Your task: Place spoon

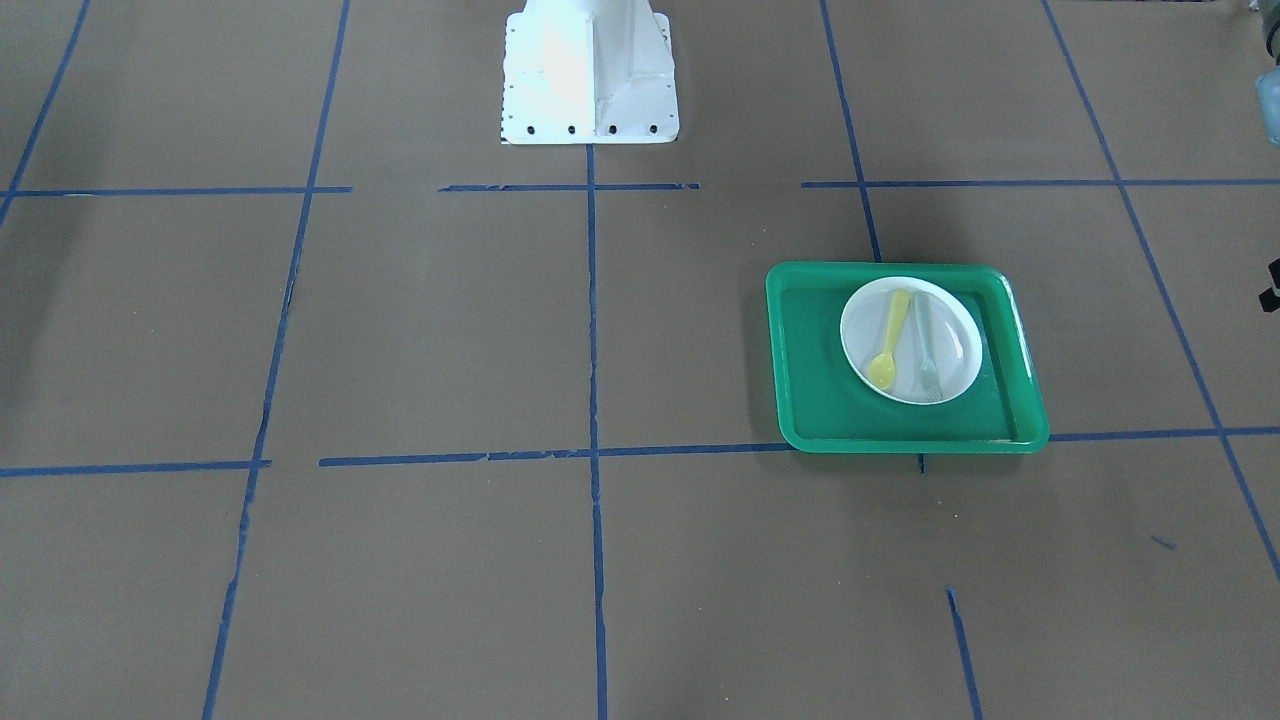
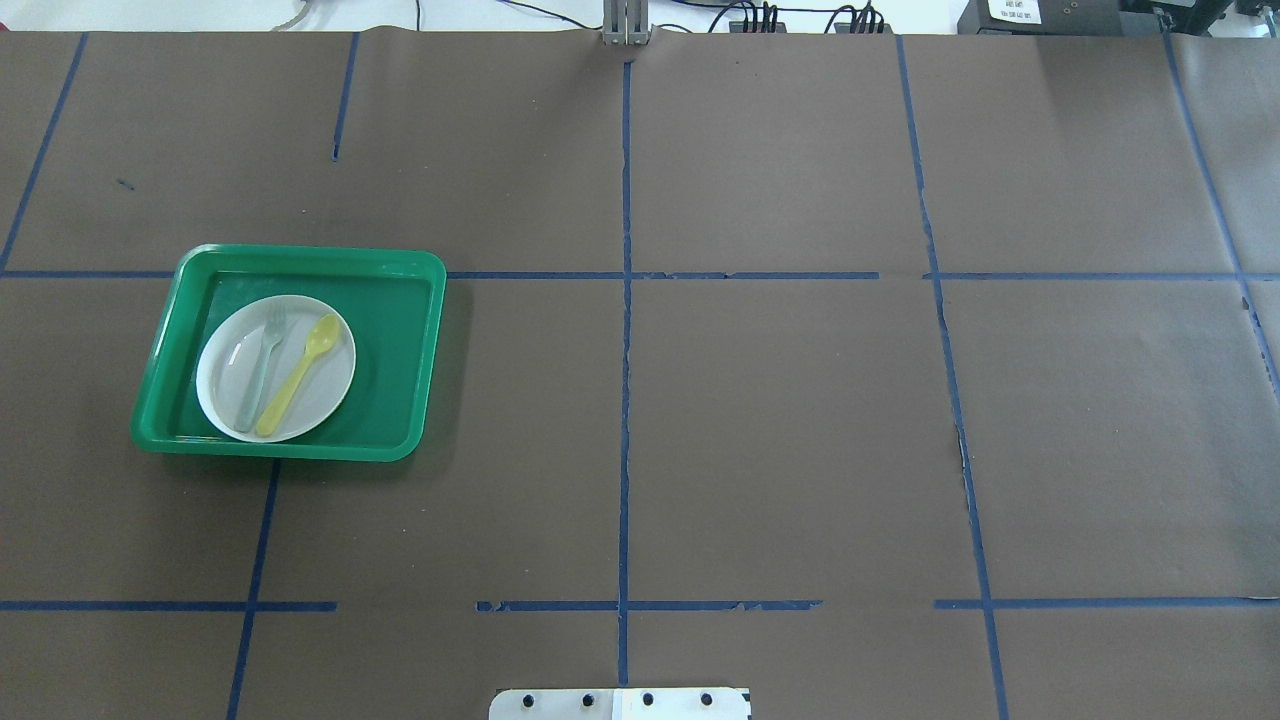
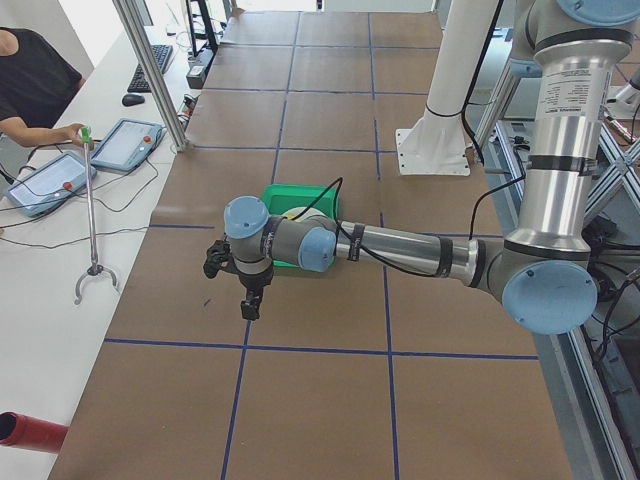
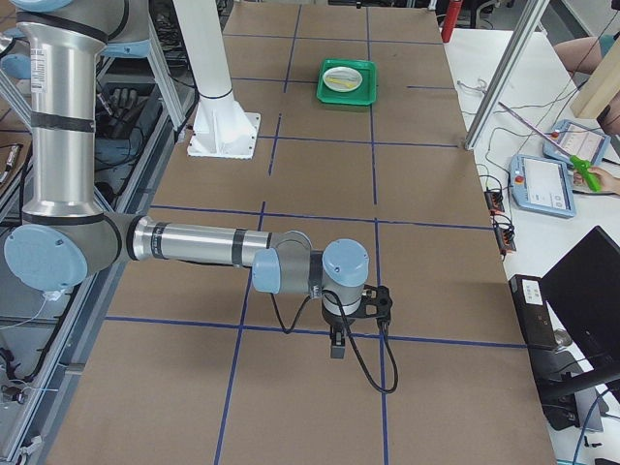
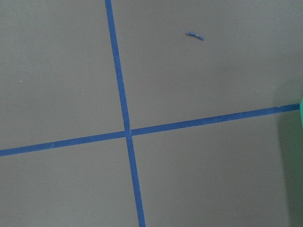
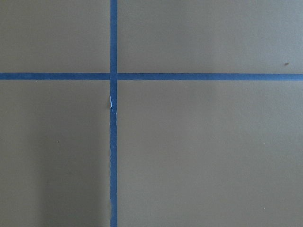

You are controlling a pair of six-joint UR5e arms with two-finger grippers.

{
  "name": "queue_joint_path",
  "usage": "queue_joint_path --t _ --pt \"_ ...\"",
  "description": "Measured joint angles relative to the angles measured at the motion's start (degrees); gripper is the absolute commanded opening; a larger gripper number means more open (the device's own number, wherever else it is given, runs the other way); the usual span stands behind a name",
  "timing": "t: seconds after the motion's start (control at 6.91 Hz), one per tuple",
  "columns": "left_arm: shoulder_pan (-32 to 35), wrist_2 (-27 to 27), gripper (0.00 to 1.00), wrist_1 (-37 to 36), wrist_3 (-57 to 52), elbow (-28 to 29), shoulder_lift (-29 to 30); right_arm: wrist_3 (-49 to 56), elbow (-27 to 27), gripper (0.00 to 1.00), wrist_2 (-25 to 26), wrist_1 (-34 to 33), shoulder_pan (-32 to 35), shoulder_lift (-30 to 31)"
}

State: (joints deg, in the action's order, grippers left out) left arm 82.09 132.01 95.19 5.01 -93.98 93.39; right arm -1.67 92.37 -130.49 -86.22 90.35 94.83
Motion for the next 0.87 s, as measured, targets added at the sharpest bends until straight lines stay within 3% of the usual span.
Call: queue_joint_path --t 0.58,0.87 --pt "-0.2 0.0 1.0 0.2 0.6 -0.3 0.1 0.0 0.0 1.0 0.0 0.0 0.0 0.0" --pt "-4.7 0.6 1.0 6.2 4.3 -0.8 0.8 0.0 0.0 1.0 0.0 0.0 0.0 0.0"
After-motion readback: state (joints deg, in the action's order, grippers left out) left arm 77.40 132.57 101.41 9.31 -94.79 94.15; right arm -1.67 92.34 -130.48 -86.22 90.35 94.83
